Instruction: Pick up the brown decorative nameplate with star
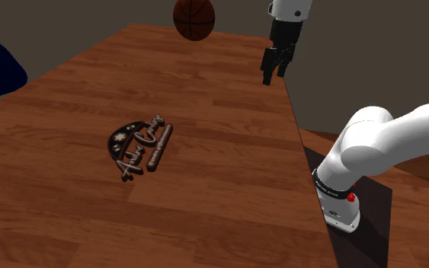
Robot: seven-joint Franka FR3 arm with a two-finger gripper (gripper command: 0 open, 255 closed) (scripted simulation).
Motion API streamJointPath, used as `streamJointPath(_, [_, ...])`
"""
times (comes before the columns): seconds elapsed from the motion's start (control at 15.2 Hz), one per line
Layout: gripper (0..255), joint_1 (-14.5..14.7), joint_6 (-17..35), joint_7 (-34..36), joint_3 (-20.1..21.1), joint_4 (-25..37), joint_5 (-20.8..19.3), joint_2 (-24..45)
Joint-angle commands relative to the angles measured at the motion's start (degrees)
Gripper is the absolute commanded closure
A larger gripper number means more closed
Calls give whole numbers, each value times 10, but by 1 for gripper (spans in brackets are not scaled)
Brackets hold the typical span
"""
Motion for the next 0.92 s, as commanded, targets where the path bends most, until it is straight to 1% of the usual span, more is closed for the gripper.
streamJointPath(0.0, [0, 0, 0, 0, 0, 0, 0, 0])
streamJointPath(0.46, [0, 27, 48, 101, 89, 36, 48, 69])
streamJointPath(0.86, [0, 40, 87, 187, 161, 95, 66, 153])
